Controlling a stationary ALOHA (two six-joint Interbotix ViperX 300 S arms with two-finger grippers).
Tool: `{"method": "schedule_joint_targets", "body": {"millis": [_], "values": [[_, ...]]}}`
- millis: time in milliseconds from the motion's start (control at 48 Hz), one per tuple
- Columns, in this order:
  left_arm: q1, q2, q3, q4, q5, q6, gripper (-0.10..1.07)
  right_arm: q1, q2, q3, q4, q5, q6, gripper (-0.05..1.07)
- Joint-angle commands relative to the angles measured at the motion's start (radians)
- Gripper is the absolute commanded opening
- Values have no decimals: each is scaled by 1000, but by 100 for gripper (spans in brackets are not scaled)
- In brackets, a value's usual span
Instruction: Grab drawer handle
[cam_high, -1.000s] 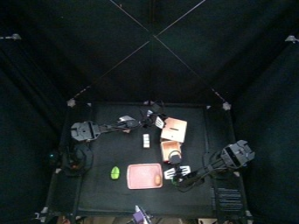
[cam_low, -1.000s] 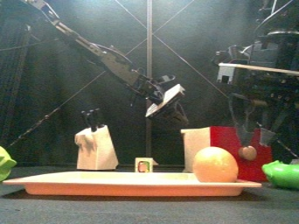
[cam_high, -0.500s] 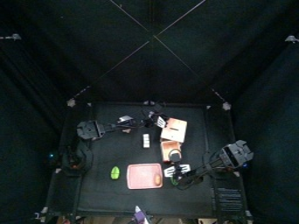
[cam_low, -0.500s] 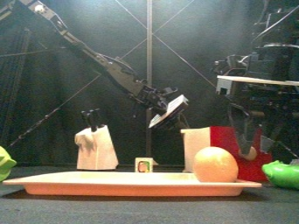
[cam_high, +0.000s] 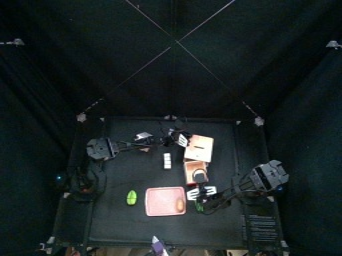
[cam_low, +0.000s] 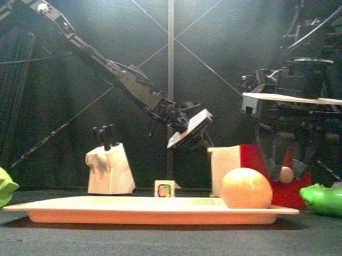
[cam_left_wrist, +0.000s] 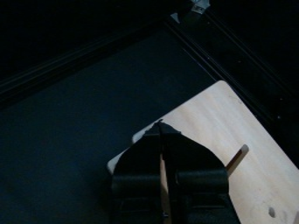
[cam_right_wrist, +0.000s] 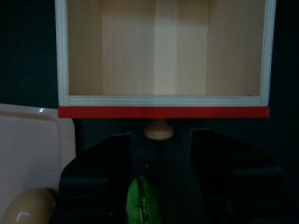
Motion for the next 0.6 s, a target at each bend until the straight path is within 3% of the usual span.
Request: {"method": "schedule_joint_targets", "body": {"millis": [0, 583], "values": [[2, -11, 8, -2, -2, 2, 29, -6, -14, -9, 5, -2, 2, 80], [0, -9, 8, -2, -2, 2, 29, -21, 25, -40, 20, -2, 0, 65]]}}
